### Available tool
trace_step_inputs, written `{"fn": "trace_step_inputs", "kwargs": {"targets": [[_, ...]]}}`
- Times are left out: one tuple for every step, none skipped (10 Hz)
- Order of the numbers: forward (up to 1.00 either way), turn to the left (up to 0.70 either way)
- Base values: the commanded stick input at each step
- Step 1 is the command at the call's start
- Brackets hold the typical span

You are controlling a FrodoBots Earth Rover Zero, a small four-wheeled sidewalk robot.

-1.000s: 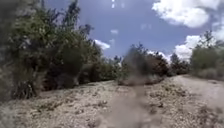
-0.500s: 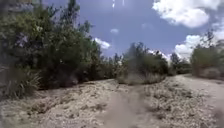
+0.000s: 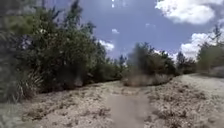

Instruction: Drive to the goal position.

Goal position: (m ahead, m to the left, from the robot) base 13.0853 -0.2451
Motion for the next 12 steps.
{"fn": "trace_step_inputs", "kwargs": {"targets": [[0.45, 0.0], [0.45, 0.0], [0.45, 0.09], [0.45, 0.27], [0.45, 0.27], [0.45, 0.19], [0.45, 0.06], [0.45, 0.0], [0.45, 0.0], [0.45, 0.0], [0.45, 0.0], [0.45, 0.0]]}}
